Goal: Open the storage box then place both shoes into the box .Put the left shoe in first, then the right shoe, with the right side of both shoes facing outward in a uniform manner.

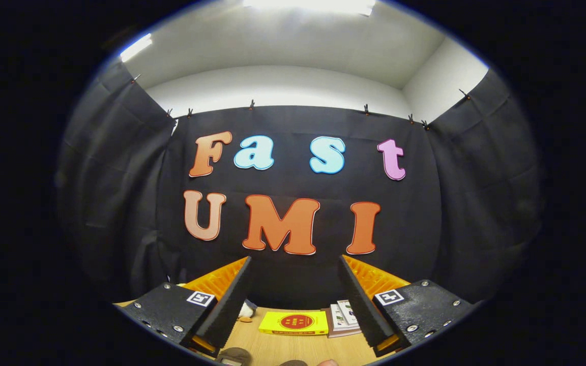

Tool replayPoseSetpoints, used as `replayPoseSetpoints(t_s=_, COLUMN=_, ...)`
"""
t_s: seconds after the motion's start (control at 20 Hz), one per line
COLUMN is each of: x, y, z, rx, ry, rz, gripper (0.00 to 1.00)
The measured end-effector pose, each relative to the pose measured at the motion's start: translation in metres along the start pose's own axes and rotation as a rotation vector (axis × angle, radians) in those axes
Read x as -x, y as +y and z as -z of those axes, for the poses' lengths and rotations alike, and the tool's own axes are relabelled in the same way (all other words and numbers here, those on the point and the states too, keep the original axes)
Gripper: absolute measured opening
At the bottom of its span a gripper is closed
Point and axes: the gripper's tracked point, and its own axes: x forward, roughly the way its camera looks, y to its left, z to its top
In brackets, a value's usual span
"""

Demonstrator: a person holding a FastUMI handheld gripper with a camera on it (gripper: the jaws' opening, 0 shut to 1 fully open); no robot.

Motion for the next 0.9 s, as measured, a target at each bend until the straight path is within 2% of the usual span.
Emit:
replayPoseSetpoints(t_s=0.25, x=-0.002, y=-0.005, z=0.009, rx=-0.05, ry=0.035, rz=0.003, gripper=0.98)
replayPoseSetpoints(t_s=0.5, x=-0.002, y=0.004, z=0.027, rx=-0.097, ry=0.088, rz=-0.044, gripper=0.98)
replayPoseSetpoints(t_s=0.75, x=0.008, y=0.038, z=0.074, rx=-0.17, ry=0.22, rz=-0.16, gripper=0.99)
replayPoseSetpoints(t_s=0.9, x=0.02, y=0.075, z=0.111, rx=-0.225, ry=0.331, rz=-0.271, gripper=0.99)
